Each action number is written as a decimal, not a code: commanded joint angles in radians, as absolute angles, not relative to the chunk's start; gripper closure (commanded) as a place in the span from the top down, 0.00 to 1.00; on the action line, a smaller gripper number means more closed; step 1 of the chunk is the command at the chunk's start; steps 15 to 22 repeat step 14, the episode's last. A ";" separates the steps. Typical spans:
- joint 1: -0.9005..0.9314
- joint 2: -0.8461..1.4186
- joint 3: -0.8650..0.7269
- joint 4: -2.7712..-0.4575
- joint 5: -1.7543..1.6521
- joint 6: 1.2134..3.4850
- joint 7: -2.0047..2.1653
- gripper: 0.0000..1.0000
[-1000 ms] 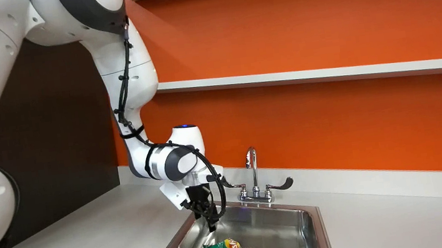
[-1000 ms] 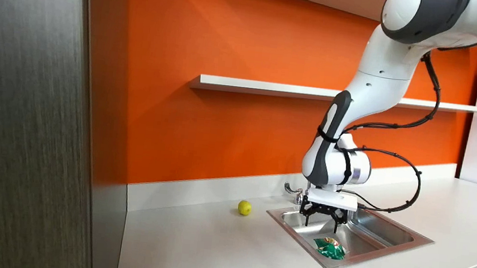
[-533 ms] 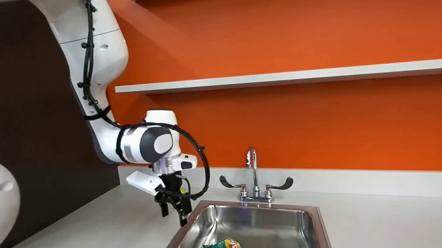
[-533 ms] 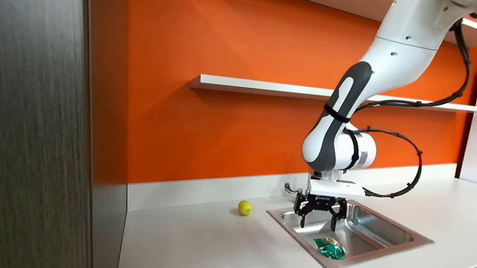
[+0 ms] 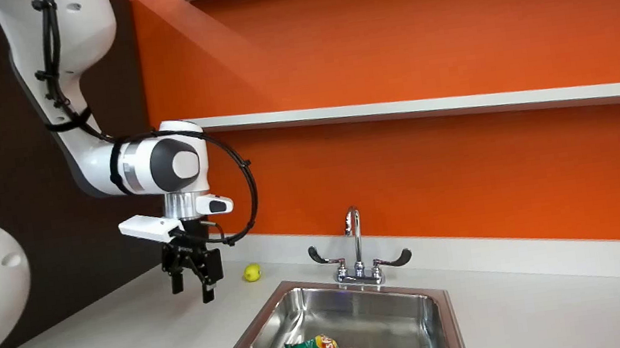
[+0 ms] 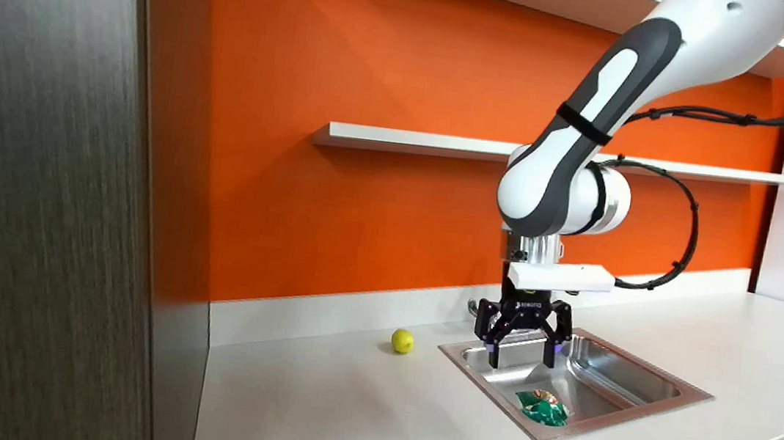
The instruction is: Put the snack pack in the sink
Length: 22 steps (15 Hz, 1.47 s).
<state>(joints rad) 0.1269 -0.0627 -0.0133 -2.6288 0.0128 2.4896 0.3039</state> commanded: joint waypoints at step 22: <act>0.099 -0.203 0.055 -2.676 0.023 2.381 0.297 1.00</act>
